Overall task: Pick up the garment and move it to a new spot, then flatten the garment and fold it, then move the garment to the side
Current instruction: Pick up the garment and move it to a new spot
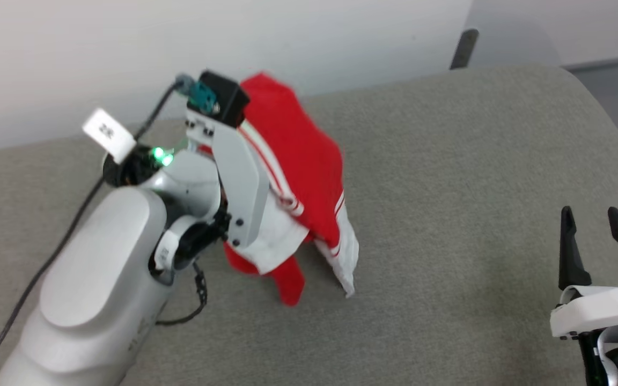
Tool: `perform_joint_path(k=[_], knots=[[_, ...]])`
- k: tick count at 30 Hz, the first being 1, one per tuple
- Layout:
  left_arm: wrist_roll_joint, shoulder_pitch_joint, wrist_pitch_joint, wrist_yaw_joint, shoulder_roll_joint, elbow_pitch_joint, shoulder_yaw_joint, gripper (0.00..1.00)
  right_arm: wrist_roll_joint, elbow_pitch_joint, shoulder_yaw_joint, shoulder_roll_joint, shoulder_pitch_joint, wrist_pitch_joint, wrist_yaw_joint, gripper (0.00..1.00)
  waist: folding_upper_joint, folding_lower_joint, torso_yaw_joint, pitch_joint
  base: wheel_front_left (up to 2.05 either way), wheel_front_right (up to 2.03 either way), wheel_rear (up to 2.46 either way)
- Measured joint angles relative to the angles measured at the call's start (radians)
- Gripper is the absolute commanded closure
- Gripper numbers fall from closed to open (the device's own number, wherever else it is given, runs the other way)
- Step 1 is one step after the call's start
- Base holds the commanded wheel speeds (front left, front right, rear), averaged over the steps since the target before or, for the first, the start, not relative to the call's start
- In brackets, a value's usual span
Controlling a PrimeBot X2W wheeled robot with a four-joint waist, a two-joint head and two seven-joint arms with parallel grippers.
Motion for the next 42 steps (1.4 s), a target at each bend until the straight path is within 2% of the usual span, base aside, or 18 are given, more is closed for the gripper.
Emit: perform_joint_path(k=[7, 11, 21, 22, 24, 25, 26, 27, 34, 42], knots=[[0.007, 0.052, -0.026, -0.049, 0.032, 0.13, -0.031, 1.0, 0.008, 0.053, 0.019, 0.013, -0.016, -0.033, 0.0, 0.0, 0.0, 0.0, -0.04, 0.051, 0.0, 0.0, 0.0], [0.005, 0.072, -0.041, -0.059, 0.036, 0.224, -0.036, 1.0, 0.009, 0.078, 0.029, 0.015, -0.038, -0.045, 0.0, 0.0, 0.0, 0.0, -0.05, 0.073, 0.0, 0.0, 0.0], [-0.019, 0.087, -0.074, -0.095, -0.002, 0.455, -0.054, 1.0, 0.011, 0.124, 0.062, 0.018, -0.073, -0.061, 0.0, 0.0, 0.0, 0.0, -0.046, 0.083, 0.0, 0.0, 0.0], [-0.021, 0.084, -0.081, -0.098, -0.007, 0.474, -0.056, 0.9, 0.011, 0.126, 0.064, 0.018, -0.076, -0.064, 0.0, 0.0, -0.0001, 0.0, -0.045, 0.082, 0.0, 0.0, 0.0], [-0.024, 0.078, -0.087, -0.11, -0.017, 0.508, -0.059, 0.83, 0.01, 0.132, 0.069, 0.018, -0.076, -0.064, 0.0, 0.0, 0.0, 0.0, -0.041, 0.076, 0.0, 0.0, 0.0], [-0.022, 0.072, -0.089, -0.117, -0.02, 0.52, -0.067, 0.71, 0.008, 0.133, 0.068, 0.018, -0.076, -0.064, 0.0, 0.0, 0.0, 0.0, -0.038, 0.073, 0.0, 0.0, 0.0], [-0.018, 0.067, -0.096, -0.128, -0.022, 0.527, -0.078, 0.53, 0.007, 0.132, 0.069, 0.017, -0.076, -0.063, 0.0, 0.0, 0.0, 0.0, -0.035, 0.069, 0.0, 0.0, 0.0], [-0.017, 0.063, -0.096, -0.137, -0.023, 0.535, -0.087, 0.0, 0.007, 0.133, 0.068, 0.016, -0.076, -0.062, 0.0, 0.0, 0.0, 0.0, -0.031, 0.065, 0.0, 0.0, 0.0], [-0.016, 0.06, -0.108, -0.165, 0.0, 0.538, -0.127, 0.0, -0.002, 0.126, 0.069, 0.001, -0.068, -0.041, 0.0, 0.0, -0.0001, 0.0, 0.002, 0.02, 0.0, 0.0, 0.0], [-0.092, 0.111, -0.141, -0.174, 0.031, 0.4, -0.096, 0.0, -0.001, 0.117, 0.083, -0.022, -0.032, -0.017, 0.0, 0.0, 0.0, 0.0, 0.056, -0.048, 0.0, 0.0, 0.0]])
